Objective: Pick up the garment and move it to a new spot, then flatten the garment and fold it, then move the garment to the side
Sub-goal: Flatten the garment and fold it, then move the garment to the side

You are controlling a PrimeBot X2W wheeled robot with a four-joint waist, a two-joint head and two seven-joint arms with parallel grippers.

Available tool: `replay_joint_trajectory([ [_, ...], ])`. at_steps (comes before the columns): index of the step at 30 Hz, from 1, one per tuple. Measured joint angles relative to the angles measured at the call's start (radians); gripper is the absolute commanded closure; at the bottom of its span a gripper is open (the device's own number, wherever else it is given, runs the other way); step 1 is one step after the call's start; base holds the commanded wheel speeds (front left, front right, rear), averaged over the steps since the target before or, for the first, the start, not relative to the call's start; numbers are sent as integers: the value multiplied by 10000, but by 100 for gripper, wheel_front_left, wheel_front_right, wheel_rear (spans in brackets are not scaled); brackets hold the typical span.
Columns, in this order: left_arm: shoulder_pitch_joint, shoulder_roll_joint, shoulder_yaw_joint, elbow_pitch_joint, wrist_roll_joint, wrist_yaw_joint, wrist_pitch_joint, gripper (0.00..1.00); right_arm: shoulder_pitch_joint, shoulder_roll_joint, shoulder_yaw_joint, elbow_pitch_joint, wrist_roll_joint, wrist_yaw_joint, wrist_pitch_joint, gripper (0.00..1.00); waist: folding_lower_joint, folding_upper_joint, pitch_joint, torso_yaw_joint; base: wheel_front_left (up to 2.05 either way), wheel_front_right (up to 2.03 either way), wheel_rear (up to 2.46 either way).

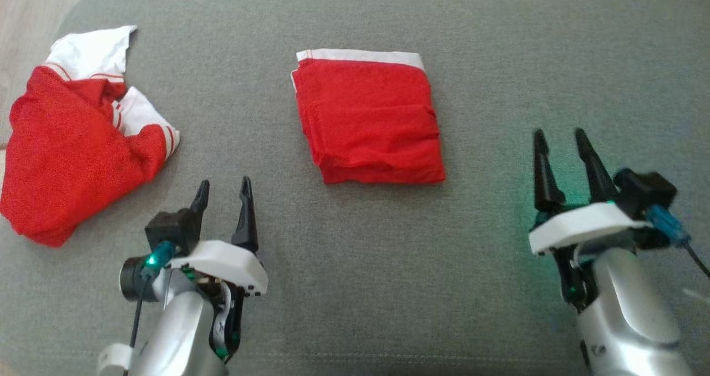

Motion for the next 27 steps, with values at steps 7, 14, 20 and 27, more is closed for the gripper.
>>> replay_joint_trajectory([
  [7,389,2,79,0,236,-10,0,0,896,75,-545,-247,-171,0,0,0,0,0,-292,-123,0,0,0],
  [14,986,8,320,12,410,-15,0,0,1258,107,-675,-253,-173,0,0,0,0,0,-725,-111,0,0,0],
  [20,1534,10,514,10,500,-88,0,0,1330,130,-719,-222,-623,0,0,0,0,0,-1168,-160,0,0,0],
  [27,1933,19,589,-58,596,-84,0,0,1761,140,-719,-31,-853,0,0,0,0,0,-1594,-198,0,0,0],
])
